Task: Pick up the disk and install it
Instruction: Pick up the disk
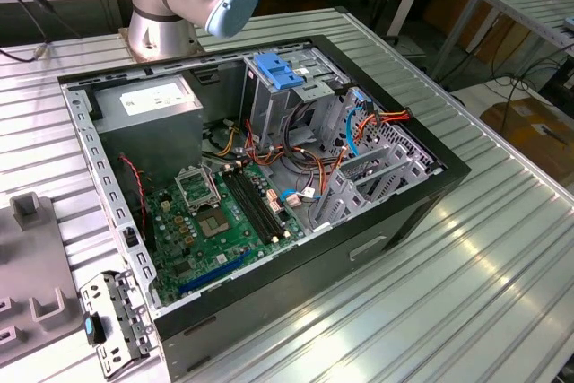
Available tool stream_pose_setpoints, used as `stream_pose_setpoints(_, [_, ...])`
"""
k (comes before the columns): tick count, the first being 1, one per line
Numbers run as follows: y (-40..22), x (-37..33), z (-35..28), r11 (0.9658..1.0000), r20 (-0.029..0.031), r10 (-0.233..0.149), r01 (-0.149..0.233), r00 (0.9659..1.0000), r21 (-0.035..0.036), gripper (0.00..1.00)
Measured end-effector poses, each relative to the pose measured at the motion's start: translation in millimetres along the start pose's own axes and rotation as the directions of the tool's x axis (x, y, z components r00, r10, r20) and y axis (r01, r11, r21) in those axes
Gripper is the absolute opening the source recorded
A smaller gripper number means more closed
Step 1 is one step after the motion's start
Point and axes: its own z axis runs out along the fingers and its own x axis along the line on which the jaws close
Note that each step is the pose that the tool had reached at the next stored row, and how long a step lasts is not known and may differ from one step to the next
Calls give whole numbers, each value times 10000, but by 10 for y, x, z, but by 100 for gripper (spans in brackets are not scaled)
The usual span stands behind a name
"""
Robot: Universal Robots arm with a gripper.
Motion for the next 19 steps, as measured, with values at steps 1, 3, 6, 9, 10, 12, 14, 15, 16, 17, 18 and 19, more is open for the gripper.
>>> stream_pose_setpoints(1, [0,0,-11,10000,-3,0,0,10000,0,37])
stream_pose_setpoints(3, [0,0,-34,10000,-7,0,0,10000,-1,37])
stream_pose_setpoints(6, [-1,1,-127,10000,-31,0,0,10000,0,37])
stream_pose_setpoints(9, [-1,1,-155,10000,-42,0,0,10000,1,37])
stream_pose_setpoints(10, [-1,1,-162,10000,-44,0,0,10000,0,37])
stream_pose_setpoints(12, [-1,2,-178,10000,-48,0,0,10000,1,37])
stream_pose_setpoints(14, [-1,2,-194,10000,-53,0,0,10000,1,37])
stream_pose_setpoints(15, [-1,2,-203,10000,-57,0,0,10000,0,37])
stream_pose_setpoints(16, [-1,2,-211,10000,-60,0,0,10000,0,37])
stream_pose_setpoints(17, [-1,2,-225,10000,-65,-1,1,10000,1,37])
stream_pose_setpoints(18, [-1,2,-237,10000,-69,0,0,10000,2,37])
stream_pose_setpoints(19, [-1,2,-247,10000,-72,0,0,10000,2,37])
